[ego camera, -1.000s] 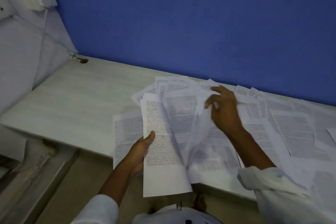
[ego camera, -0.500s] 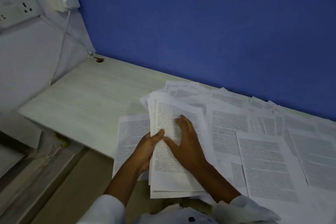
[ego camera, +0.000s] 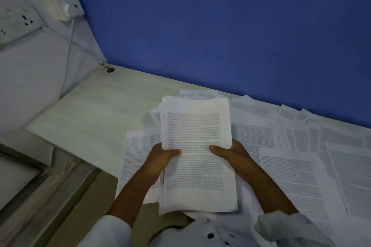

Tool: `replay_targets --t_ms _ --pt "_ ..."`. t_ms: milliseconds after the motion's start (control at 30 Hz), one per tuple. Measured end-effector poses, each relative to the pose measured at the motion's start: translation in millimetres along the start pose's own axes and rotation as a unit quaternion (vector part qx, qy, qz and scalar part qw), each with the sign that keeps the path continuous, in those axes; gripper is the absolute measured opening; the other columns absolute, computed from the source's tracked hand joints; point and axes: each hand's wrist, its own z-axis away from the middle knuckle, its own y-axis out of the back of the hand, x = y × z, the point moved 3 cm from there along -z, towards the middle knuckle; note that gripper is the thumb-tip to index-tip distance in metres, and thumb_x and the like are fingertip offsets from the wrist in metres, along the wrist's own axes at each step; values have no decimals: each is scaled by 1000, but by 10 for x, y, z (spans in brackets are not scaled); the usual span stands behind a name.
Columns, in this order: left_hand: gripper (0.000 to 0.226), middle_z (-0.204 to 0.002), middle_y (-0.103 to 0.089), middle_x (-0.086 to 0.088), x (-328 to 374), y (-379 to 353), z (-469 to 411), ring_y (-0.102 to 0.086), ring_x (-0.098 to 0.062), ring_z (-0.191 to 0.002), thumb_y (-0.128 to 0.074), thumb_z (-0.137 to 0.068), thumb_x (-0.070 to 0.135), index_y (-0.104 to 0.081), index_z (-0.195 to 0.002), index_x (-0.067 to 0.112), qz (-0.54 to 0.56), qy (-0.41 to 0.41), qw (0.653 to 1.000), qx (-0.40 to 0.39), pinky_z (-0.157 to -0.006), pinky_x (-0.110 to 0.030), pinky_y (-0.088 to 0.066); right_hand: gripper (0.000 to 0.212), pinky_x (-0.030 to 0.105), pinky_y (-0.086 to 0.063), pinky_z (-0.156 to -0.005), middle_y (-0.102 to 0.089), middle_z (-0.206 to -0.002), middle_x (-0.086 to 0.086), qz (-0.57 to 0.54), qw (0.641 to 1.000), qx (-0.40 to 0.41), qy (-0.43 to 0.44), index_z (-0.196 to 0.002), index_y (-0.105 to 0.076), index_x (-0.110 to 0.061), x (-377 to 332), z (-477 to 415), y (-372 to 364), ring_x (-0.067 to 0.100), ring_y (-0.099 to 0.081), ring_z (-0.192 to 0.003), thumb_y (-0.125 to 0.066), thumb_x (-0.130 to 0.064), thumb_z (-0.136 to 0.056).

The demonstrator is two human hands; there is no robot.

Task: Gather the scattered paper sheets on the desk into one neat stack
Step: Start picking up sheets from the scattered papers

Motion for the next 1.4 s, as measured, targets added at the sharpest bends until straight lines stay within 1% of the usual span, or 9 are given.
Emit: replay_targets --t_ms 100,233,333,433,567,700,933,1167,1400 --pt "26 -105 -74 -6 128 24 17 -69 -26 -100 -71 -82 4 -70 -104 18 61 -36 995 72 -88 -38 -55 26 20 -56 -78 -75 -106 -1 40 997 52 30 -106 -72 -23 -24 -53 77 10 -71 -95 -77 -18 -81" --pt "25 -97 -76 2 480 26 96 -71 -22 -96 -69 -85 4 -70 -102 22 113 -123 978 126 -84 -38 -56 25 46 -56 -90 -75 -98 10 44 989 136 22 -93 -74 -14 51 -139 182 28 -71 -93 -78 -34 -79" --pt "28 -99 -75 5 831 5 149 -72 -15 -91 -66 -87 5 -67 -108 23 140 -190 965 114 -75 -30 -59 42 47 -52 -94 -67 -119 13 -112 981 158 -29 -118 -63 -14 151 -250 169 29 -65 -106 -71 -36 -83" --pt "34 -104 -74 0 1033 -17 144 -72 -16 -93 -70 -80 12 -66 -112 19 168 -222 955 100 -77 -30 -59 63 53 -41 -105 -61 -130 13 -361 923 84 -99 -133 -53 -17 155 -353 -30 30 -56 -122 -58 -54 -82" --pt "37 -103 -74 4 1022 -23 14 -71 -9 -91 -76 -73 19 -66 -109 22 113 -219 965 92 -77 -23 -58 68 56 -41 -106 -64 -129 12 -446 892 58 -31 -131 -57 -22 -127 -465 -335 33 -58 -121 -62 -61 -76" --pt "30 -97 -71 9 902 192 -165 -70 1 -83 -76 -81 17 -65 -109 18 61 -191 972 121 -64 -10 -53 65 51 -42 -106 -63 -130 9 -399 914 71 -25 -135 -53 -24 -256 -633 -621 30 -59 -119 -55 -58 -80" --pt "24 -96 -76 7 858 1175 -466 -73 -10 -89 -69 -84 4 -70 -105 17 80 -130 985 79 -76 -19 -57 53 47 -52 -93 -67 -121 11 -224 961 161 5 -133 -52 -14 -276 -870 -595 29 -66 -108 -57 -41 -88" --pt "28 -108 -74 -6 362 1666 -688 -71 -19 -97 -65 -87 4 -68 -115 7 131 6 991 -22 -82 -26 -57 37 42 -54 -93 -71 -116 11 -12 997 -60 -39 -124 -63 -14 -473 -989 -1553 30 -67 -107 -62 -29 -90" --pt "29 -108 -73 -5 -97 2581 -875 -70 -24 -99 -69 -86 5 -68 -114 13 117 55 989 69 -89 -34 -54 29 25 -57 -80 -73 -109 1 84 991 8 -107 -119 -67 -13 95 -1455 -2339 16 -71 -95 -67 -15 -90"
